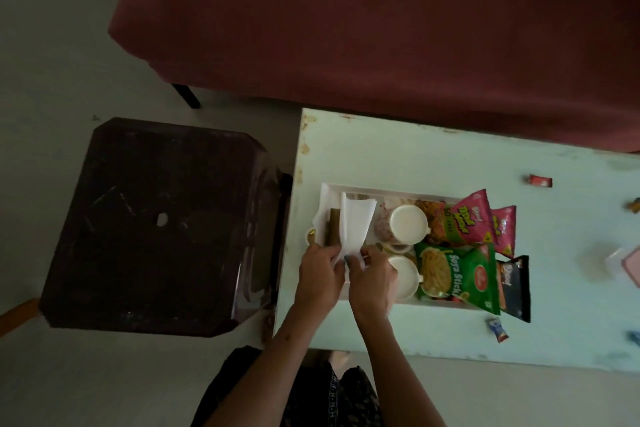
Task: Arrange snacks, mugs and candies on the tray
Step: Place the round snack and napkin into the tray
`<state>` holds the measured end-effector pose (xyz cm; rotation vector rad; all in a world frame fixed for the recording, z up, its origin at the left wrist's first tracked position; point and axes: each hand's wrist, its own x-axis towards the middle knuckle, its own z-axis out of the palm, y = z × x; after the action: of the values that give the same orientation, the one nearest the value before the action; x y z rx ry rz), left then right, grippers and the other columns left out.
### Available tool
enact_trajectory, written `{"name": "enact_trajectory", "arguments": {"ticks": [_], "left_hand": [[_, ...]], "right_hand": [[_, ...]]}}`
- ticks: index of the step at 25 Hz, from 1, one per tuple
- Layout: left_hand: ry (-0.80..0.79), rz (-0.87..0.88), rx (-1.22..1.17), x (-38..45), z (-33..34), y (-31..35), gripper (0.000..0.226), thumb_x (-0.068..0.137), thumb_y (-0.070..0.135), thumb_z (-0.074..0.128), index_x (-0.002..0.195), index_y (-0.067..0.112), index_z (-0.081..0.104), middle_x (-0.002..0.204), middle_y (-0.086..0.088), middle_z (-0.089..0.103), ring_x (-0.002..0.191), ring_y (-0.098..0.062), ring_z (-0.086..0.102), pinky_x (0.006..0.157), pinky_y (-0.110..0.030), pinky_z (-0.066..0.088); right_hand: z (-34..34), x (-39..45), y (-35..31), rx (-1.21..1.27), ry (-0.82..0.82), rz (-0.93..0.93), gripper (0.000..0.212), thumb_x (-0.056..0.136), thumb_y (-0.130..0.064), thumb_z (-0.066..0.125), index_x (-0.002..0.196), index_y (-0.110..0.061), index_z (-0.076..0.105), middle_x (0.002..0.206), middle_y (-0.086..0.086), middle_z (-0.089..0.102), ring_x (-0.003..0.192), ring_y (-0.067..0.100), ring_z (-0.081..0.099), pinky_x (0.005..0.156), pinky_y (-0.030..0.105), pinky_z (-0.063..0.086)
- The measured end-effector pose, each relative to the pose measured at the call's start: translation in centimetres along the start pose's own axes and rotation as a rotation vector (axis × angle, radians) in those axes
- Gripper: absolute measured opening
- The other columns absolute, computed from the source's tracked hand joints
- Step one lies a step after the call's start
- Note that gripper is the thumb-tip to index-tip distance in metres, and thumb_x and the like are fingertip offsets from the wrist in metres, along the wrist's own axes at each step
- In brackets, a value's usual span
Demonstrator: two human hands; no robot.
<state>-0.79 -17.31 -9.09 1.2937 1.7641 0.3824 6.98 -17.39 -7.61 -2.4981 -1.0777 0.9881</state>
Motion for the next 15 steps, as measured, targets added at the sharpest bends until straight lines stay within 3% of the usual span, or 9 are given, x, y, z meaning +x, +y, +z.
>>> {"name": "enact_trajectory", "arguments": {"ticks": [3,7,12,15], "left_hand": [[-0.006,-0.012,-0.026,-0.5,1.8,-0.2,0.028,0.089,0.017,0.058,0.115,0.01,0.063,0.114,-0.012,0.063,0.107,-0.024,0.061,0.096,-0.035,0.051],[0.057,-0.03,-0.056,-1.1,3.1,-0.8,0.017,0.085,0.012,0.062,0.098,0.003,0.068,0.099,-0.012,0.071,0.09,-0.023,0.067,0.083,-0.034,0.056],[0.149,-0.06,-0.096,-1.5,3.9,-1.2,0.015,0.083,0.017,0.066,0.092,0.006,0.07,0.088,-0.01,0.074,0.078,-0.02,0.069,0.078,-0.034,0.058],[0.145,-0.1,-0.073,-1.2,4.3,-1.8,0.017,0.083,0.017,0.066,0.093,0.005,0.071,0.089,-0.01,0.074,0.081,-0.022,0.07,0.078,-0.033,0.058]], "right_hand": [[0.5,0.4,1.9,-0.013,-0.055,-0.027,0.019,0.091,-0.012,0.051,0.101,-0.008,0.066,0.1,0.014,0.07,0.089,0.031,0.064,0.065,0.03,0.042],[1.1,1.1,3.0,-0.108,-0.09,-0.088,0.028,0.092,-0.006,0.048,0.114,-0.006,0.065,0.112,0.018,0.065,0.095,0.032,0.063,0.083,0.037,0.051],[1.9,1.3,3.6,-0.058,-0.112,-0.063,0.013,0.088,-0.003,0.051,0.099,-0.005,0.058,0.102,0.013,0.064,0.093,0.032,0.061,0.07,0.033,0.043],[2.4,1.4,3.9,-0.128,-0.121,-0.05,0.01,0.089,-0.008,0.053,0.094,-0.008,0.061,0.093,0.012,0.069,0.087,0.031,0.065,0.067,0.032,0.045]]}}
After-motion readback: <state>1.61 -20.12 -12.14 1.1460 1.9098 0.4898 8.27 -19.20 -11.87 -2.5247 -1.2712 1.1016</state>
